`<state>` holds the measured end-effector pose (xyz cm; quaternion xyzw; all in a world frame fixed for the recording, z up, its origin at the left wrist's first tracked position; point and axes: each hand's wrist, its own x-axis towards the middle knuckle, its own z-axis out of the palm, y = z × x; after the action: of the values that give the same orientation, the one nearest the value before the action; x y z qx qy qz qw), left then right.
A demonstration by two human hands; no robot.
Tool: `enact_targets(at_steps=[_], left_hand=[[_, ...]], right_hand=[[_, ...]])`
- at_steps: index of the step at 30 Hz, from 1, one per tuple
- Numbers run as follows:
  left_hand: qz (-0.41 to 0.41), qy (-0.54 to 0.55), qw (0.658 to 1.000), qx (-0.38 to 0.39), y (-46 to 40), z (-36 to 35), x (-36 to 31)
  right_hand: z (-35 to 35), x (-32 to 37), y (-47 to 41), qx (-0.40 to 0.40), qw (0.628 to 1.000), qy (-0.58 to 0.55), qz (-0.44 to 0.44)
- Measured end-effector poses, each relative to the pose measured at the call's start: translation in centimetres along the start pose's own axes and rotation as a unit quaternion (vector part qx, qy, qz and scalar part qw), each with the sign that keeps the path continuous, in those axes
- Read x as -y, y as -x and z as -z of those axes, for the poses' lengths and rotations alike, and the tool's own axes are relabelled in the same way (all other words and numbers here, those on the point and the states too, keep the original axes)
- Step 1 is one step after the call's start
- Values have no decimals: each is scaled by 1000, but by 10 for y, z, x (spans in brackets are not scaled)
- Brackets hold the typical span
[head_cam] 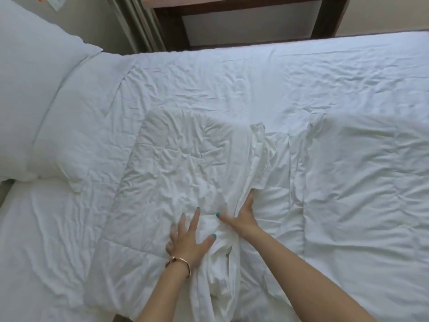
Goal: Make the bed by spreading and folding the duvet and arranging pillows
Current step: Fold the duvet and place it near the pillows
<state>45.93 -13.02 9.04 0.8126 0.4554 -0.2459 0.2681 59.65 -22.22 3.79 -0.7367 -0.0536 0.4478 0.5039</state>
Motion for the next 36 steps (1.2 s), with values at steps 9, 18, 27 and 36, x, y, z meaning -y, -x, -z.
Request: enact_targets(at_steps=[9,18,27,36], left_hand=[[-55,17,998,-31,-10,-66,-86],[-18,-105,985,137,-39,-60,-75],[-170,-97,966,172,-27,-49,-40],[-187,-337,921,54,-41,-2,83]], right_hand=[[68,35,-27,-25,966,168,194],[43,-20,-30,-5,979,203,22],[14,-50,45,-103,978,170,-60],[-30,-45,69,-38,996,50,-61]])
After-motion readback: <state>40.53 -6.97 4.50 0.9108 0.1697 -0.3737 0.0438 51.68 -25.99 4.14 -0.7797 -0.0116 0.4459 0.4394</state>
